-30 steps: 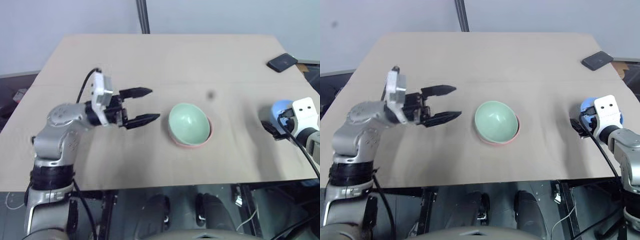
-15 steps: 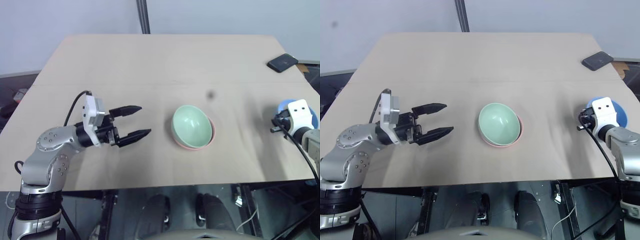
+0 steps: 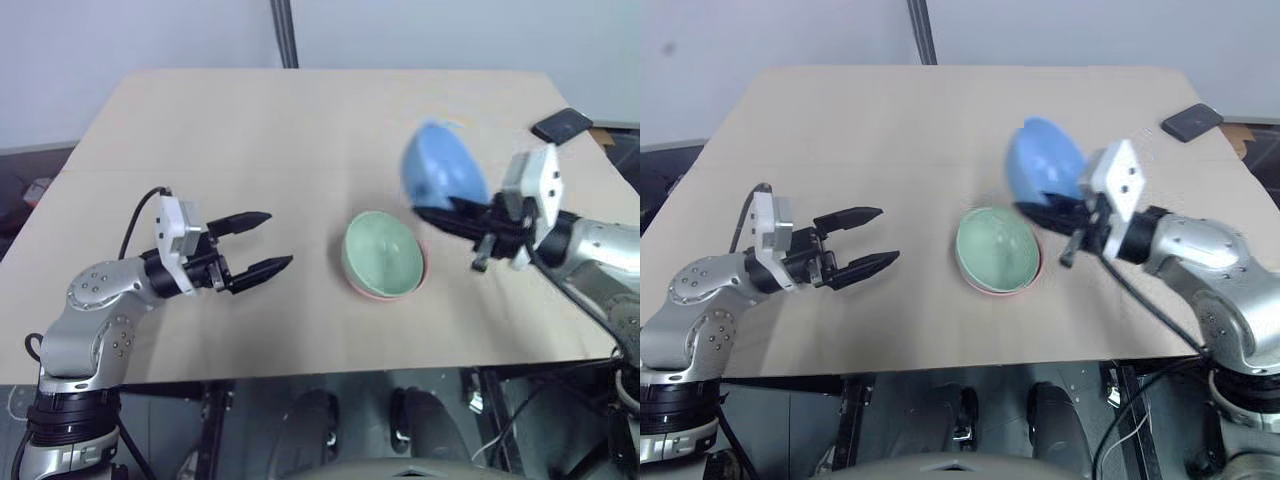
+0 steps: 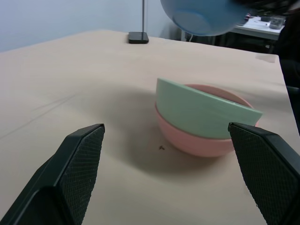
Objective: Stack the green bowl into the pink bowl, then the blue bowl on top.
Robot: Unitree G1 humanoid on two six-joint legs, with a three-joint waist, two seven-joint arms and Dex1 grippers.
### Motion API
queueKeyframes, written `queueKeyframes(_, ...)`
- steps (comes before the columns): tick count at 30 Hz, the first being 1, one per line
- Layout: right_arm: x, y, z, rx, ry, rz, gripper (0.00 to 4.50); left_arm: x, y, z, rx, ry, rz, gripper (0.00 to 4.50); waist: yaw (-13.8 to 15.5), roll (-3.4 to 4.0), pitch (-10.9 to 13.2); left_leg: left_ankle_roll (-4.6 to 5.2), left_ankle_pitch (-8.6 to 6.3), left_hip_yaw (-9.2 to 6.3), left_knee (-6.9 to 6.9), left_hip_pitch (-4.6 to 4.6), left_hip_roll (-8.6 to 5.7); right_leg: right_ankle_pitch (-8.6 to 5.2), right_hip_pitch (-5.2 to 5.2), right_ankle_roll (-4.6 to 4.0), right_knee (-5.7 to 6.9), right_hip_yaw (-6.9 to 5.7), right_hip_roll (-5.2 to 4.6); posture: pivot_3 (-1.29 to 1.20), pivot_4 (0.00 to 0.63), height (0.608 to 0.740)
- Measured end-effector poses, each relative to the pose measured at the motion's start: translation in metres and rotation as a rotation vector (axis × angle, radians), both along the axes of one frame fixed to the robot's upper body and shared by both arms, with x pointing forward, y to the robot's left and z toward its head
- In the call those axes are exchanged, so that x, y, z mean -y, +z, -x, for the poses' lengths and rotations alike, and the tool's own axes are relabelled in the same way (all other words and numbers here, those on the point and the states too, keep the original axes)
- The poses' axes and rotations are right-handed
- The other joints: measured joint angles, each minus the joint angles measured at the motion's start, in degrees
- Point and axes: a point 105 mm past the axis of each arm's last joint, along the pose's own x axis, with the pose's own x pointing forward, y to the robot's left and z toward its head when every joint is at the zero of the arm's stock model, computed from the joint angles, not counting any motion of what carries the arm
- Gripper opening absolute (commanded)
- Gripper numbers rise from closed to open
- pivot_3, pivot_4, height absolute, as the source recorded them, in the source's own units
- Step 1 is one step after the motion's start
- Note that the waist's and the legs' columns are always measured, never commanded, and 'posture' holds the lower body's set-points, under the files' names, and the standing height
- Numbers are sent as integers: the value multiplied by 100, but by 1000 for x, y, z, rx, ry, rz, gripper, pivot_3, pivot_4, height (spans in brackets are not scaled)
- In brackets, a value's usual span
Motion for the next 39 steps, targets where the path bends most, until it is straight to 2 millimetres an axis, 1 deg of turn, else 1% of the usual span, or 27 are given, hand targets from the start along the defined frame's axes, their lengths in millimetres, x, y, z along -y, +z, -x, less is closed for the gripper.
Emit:
queueKeyframes(3, -17, -16, 3, -38, 71, 53, 88, -1, -1, 0, -4, 2, 1, 4500, 13, -1, 0, 6, -3, -1, 1, -4, -9, -7, 0, -12, -1, -4, -11, 0, 150, 739)
queueKeyframes(6, -24, -32, -3, -52, 94, 108, 88, 0, -1, 0, -5, -1, 2, 4500, -4, -3, -1, 5, -3, 1, 1, -2, -9, -7, -1, -12, 1, -7, -10, 0, 150, 739)
queueKeyframes(8, -25, -42, -8, -64, 92, 137, 88, -1, -1, 0, -6, -1, 2, 4500, -5, -3, -1, 4, -2, 0, 0, -2, -8, -4, -1, -8, 2, -9, -8, 0, 150, 739)
queueKeyframes(10, -24, -46, -10, -57, 96, 160, 88, -2, -3, 2, -15, 6, 5, 4500, -7, -3, -1, 4, -2, 1, 0, -2, -7, 4, -1, 7, 2, -9, -8, 0, 150, 739)
queueKeyframes(13, -23, -49, -8, -40, 114, 193, 88, -5, -5, 3, -23, 17, 12, 4500, -6, -3, -1, 4, -2, 1, 0, -2, -7, 4, 0, 8, 0, -9, -9, 0, 150, 739)
queueKeyframes(16, -19, -59, -5, -51, 131, 248, 88, -9, -7, 5, -31, 32, 17, 4500, 2, -3, -1, 4, -2, -1, 0, -3, -7, 3, 0, 6, 0, -13, -11, 0, 150, 739)
queueKeyframes(19, -17, -63, -2, -62, 149, 272, 1160, -9, -7, 6, -29, 34, 19, 4500, -5, -3, -1, 4, -2, -1, 0, -2, -6, -2, 0, -3, 0, -13, -12, 0, 150, 739)
queueKeyframes(22, -15, -63, 0, -69, 165, 280, 2501, -7, -4, 8, -12, 25, 14, 4500, -5, -3, -1, 4, -3, -2, 0, -2, -6, -5, 0, -8, 1, -13, -13, 0, 150, 739)
queueKeyframes(24, -14, -58, 0, -51, 156, 272, 3468, -6, -4, 8, -10, 26, 14, 4500, -5, -3, -1, 4, -2, -1, 0, -2, -6, -5, 0, -8, 1, -13, -14, 0, 150, 739)
queueKeyframes(26, -10, -47, -1, -24, 135, 242, 3468, -6, -4, 8, -10, 25, 14, 4500, 3, -3, -1, 4, -3, -2, 0, -3, -6, -5, 0, -9, 0, -15, -17, 0, 150, 739)
queueKeyframes(28, 0, -29, -2, -7, 92, 177, 3468, -6, -4, 8, -9, 24, 13, 4500, 7, -3, -1, 4, -3, -4, 1, -4, -7, -5, 1, -9, 0, -18, -22, 0, 150, 739)
queueKeyframes(29, 9, -19, -3, 5, 59, 145, 3468, -5, -3, 9, -6, 21, 11, 4500, 15, -3, -1, 4, -3, -6, 1, -5, -8, -5, 2, -9, -1, -21, -23, 0, 150, 739)
queueKeyframes(31, 25, -10, -5, 13, 1, 124, 3468, -5, -4, 10, -6, 17, 6, 4500, 14, -4, -1, 4, -4, -9, 0, -4, -8, -6, 6, -10, -3, -25, -26, 0, 150, 739)
queueKeyframes(32, 40, -10, -5, 6, -50, 130, 3468, -5, -5, 12, -12, 6, 1, 4500, 22, -4, -2, 5, -4, -13, 0, -4, -8, -6, 9, -11, -7, -30, -27, 0, 150, 739)
queueKeyframes(34, 71, -21, -7, -40, -149, 176, 3468, -6, -8, 17, -40, -16, -12, 4500, 19, -4, -2, 7, -5, -14, 0, -5, -9, -7, 11, -12, -10, -32, -28, 0, 150, 739)
queueKeyframes(35, 84, -27, -6, -65, -180, 209, 3991, -6, -8, 20, -47, -32, -20, 4500, 15, -4, -2, 7, -5, -13, 0, -5, -9, -7, 11, -13, -12, -31, -28, 0, 150, 739)
queueKeyframes(36, 96, -33, -6, -92, -208, 237, 4224, -5, -9, 22, -52, -43, -27, 4500, 9, -4, -2, 7, -5, -12, 0, -2, -9, -8, 14, -13, -12, -31, -28, 0, 150, 739)
queueKeyframes(37, 114, -42, -3, -130, -239, 268, 4384, -4, -9, 25, -55, -57, -33, 4500, 7, -3, -2, 8, -6, -13, 0, 1, -8, -8, 18, -13, -15, -31, -27, 0, 150, 739)
queueKeyframes(38, 120, -47, -2, -150, -251, 276, 4384, -4, -10, 27, -59, -58, -36, 4500, 6, -4, -2, 8, -6, -14, 0, 4, -6, -8, 22, -13, -15, -31, -26, 0, 150, 739)
queueKeyframes(39, 131, -52, 0, -156, -273, 285, 4384, -6, -12, 28, -69, -55, -42, 4500, -8, -2, -2, 8, -6, -12, 0, 6, -3, -9, 22, -13, -15, -28, -26, 0, 150, 739)
